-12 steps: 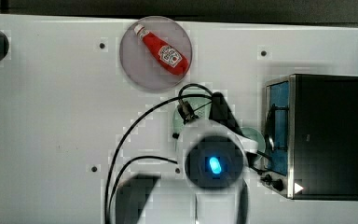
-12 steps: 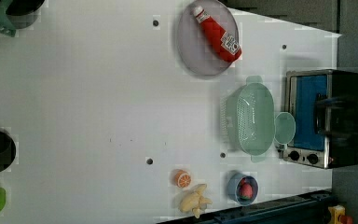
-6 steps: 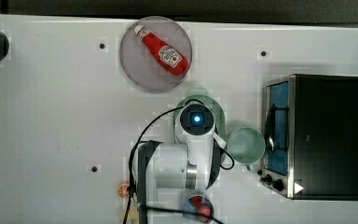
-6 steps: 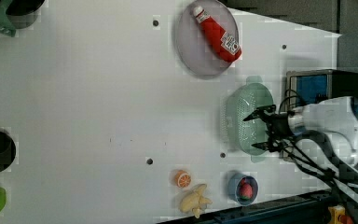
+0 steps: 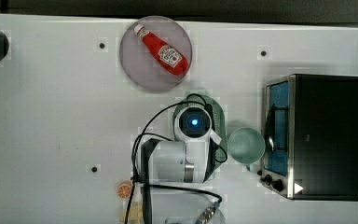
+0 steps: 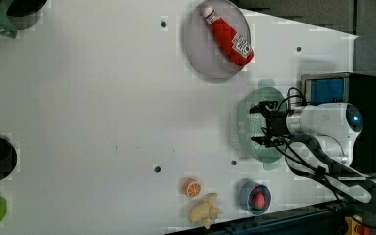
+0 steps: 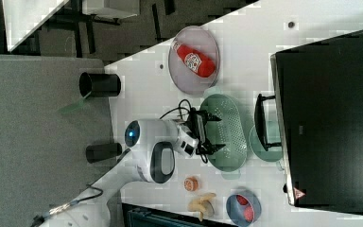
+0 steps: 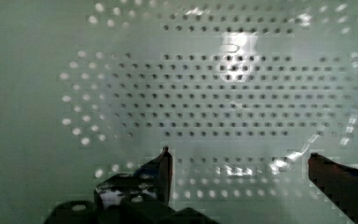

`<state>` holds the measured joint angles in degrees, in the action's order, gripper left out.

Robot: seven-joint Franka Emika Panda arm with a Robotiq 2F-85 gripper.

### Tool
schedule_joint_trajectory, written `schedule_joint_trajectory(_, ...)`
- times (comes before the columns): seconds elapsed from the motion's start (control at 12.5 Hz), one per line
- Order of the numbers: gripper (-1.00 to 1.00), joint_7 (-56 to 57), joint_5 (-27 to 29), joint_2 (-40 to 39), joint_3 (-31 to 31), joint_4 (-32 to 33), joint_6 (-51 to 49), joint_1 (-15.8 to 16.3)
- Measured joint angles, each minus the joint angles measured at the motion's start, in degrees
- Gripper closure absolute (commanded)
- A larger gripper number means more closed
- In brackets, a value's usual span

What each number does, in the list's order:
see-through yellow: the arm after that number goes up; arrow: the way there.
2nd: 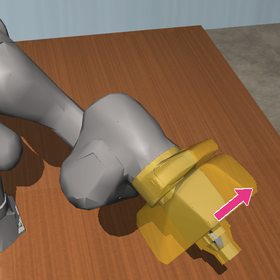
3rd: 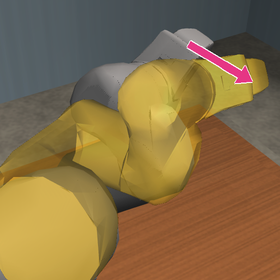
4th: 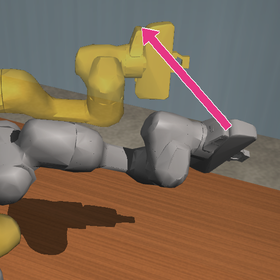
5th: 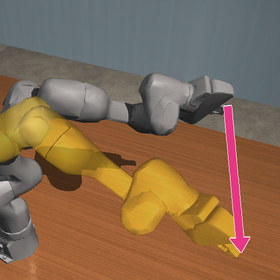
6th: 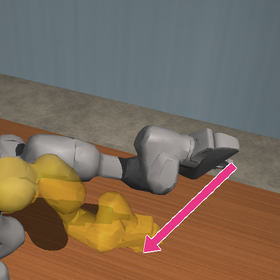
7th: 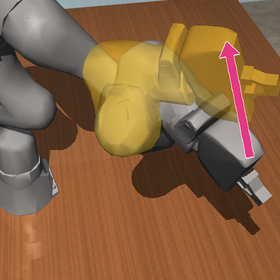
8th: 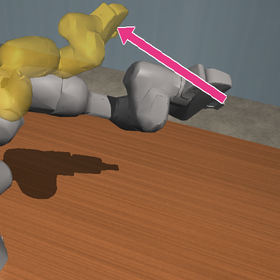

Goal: Drag strainer right to left.

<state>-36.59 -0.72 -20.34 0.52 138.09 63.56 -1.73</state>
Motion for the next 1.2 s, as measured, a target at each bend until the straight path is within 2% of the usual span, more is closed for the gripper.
schedule_joint_trajectory(0.64, -1.00, -7.61, -0.16, -0.55, -2.49, 0.34, 0.22, 2.52)
schedule_joint_trajectory(0.96, -1.00, -10.07, 1.35, -0.42, -2.99, -0.11, 0.95, 7.55)
schedule_joint_trajectory(1.2, -1.00, -16.28, 0.83, -0.53, -3.81, 0.56, 0.50, 10.60)
